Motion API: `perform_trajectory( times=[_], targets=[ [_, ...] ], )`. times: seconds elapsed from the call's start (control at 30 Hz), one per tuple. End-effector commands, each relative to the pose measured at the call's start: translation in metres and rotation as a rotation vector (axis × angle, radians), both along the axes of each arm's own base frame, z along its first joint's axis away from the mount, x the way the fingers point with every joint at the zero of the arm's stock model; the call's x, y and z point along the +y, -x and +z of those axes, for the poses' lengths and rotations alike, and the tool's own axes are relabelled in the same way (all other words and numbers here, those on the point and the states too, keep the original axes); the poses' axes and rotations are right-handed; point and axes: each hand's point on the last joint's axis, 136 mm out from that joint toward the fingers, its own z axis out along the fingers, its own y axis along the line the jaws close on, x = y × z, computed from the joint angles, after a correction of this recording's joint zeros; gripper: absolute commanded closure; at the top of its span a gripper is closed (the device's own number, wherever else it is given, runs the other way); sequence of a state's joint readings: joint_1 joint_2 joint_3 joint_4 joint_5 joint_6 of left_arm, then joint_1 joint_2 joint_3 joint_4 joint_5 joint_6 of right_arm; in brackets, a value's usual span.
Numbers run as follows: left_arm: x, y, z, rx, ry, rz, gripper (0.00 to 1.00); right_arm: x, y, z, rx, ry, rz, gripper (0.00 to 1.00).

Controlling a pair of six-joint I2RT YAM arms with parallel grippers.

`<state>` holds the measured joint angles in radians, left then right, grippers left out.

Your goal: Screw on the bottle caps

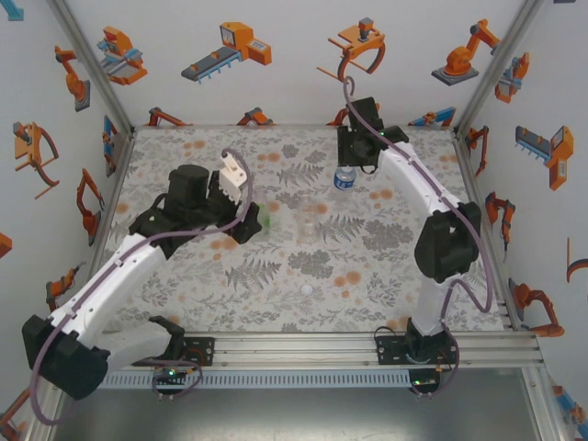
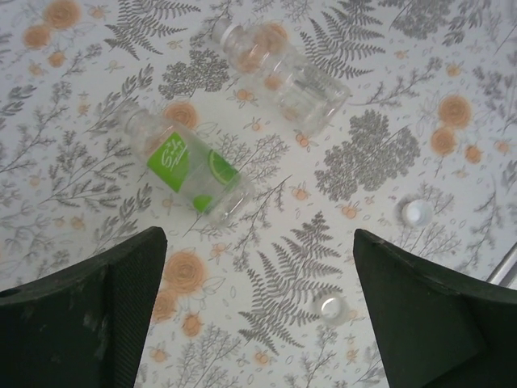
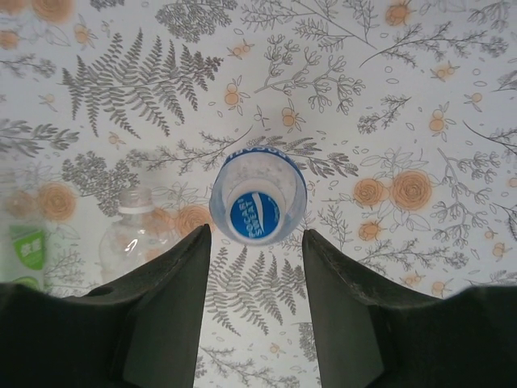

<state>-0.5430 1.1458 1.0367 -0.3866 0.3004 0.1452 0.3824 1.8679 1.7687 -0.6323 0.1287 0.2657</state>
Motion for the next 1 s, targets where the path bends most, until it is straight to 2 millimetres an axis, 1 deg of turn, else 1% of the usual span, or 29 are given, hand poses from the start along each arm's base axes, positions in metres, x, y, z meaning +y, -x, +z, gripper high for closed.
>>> perform_trajectory(
  times=[0.0, 0.07, 0.2, 0.33, 0.43, 0.53, 0.6, 0.77, 0.87, 0.97],
  targets=[
    [-0.021, -0.013, 0.019, 0.098, 0.144, 0.072, 0.15, -0.009, 0.014, 0.034, -0.072, -0.049, -0.029, 0.53],
    [-0.033, -0.021, 0.011, 0.122, 0.147, 0.135, 0.17, -0.012, 0.024, 0.038, -0.09, -0.068, -0.042, 0.53],
    [-0.055, -0.035, -0.006, 0.183, 0.127, 0.251, 0.15, -0.018, 0.044, 0.042, -0.1, -0.118, -0.058, 0.53],
    [-0.079, -0.047, -0.042, 0.313, 0.114, 0.31, 0.15, -0.026, 0.064, 0.044, -0.126, -0.147, -0.077, 0.53],
    [-0.094, -0.057, -0.069, 0.39, 0.075, 0.379, 0.15, -0.034, 0.076, 0.049, -0.152, -0.148, -0.087, 0.53],
    [-0.109, -0.065, -0.09, 0.468, 0.061, 0.427, 0.15, -0.041, 0.086, 0.053, -0.169, -0.142, -0.092, 0.53],
    [-0.118, -0.068, -0.103, 0.491, 0.045, 0.454, 0.15, -0.043, 0.091, 0.057, -0.182, -0.141, -0.093, 0.53],
    [-0.129, -0.077, -0.132, 0.521, -0.027, 0.52, 0.16, -0.045, 0.096, 0.065, -0.199, -0.152, -0.083, 0.53],
    [-0.136, -0.079, -0.147, 0.541, -0.045, 0.546, 0.15, -0.043, 0.097, 0.064, -0.194, -0.157, -0.073, 0.53],
    [-0.139, -0.08, -0.161, 0.529, -0.092, 0.598, 0.12, -0.042, 0.099, 0.063, -0.187, -0.164, -0.066, 0.53]
  ],
)
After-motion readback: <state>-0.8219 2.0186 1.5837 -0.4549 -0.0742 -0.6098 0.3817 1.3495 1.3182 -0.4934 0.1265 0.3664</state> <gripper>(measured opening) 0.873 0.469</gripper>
